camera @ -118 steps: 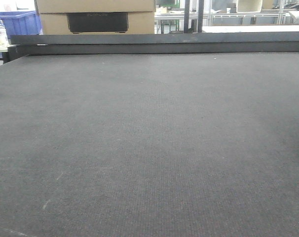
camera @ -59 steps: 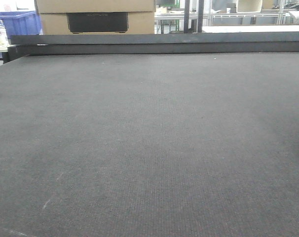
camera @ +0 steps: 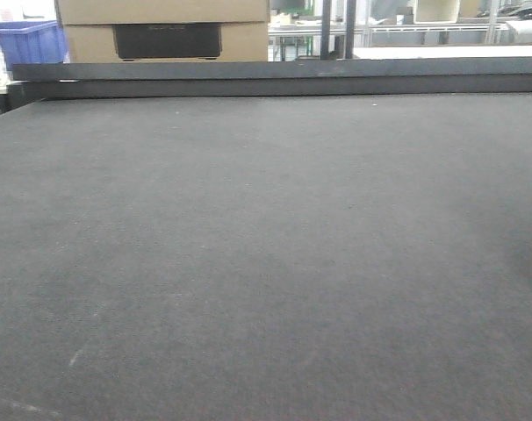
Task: Place cylindrical capacitor in blue bin on shelf
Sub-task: 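Drive the base away from the table holding both cylinders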
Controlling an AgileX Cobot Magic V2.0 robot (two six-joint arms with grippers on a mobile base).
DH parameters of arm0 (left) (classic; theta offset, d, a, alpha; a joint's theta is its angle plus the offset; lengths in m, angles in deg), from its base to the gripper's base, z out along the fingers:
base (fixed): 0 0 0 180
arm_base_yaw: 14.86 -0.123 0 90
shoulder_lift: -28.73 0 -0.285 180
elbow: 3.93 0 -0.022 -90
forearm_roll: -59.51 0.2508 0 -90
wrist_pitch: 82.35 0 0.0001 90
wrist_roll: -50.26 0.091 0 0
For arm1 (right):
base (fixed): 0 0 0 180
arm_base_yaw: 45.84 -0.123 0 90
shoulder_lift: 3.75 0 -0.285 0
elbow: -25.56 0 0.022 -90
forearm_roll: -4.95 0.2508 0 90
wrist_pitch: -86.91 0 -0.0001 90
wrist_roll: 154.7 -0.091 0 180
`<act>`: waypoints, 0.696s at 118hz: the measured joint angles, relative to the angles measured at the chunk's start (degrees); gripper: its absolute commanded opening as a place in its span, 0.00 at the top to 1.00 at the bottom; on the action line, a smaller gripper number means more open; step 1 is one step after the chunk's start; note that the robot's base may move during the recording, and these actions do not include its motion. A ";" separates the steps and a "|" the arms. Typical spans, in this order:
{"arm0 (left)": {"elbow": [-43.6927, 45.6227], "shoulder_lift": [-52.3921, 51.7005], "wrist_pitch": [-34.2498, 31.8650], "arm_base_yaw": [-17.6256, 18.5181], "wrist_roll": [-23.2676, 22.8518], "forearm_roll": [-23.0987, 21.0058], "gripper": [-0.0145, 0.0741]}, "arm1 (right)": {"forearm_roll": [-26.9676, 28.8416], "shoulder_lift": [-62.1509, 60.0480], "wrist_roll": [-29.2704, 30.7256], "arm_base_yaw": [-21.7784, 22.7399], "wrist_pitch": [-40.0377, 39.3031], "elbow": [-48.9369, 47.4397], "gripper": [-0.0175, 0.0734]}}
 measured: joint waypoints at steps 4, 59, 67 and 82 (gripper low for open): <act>0.00 0.00 0.00 0.00 0.00 0.00 0.96 | 0.00 0.00 0.00 0.00 0.00 0.00 0.98; -0.10 -0.05 0.00 0.00 0.00 0.00 0.96 | 0.15 0.00 0.00 0.00 0.00 0.00 0.98; -0.10 -0.05 0.00 0.00 0.00 0.00 0.96 | 0.15 0.00 0.00 0.00 0.00 0.00 0.98; -0.10 -0.05 0.00 0.00 0.00 0.00 0.96 | 0.15 0.00 0.00 0.00 0.00 0.00 0.98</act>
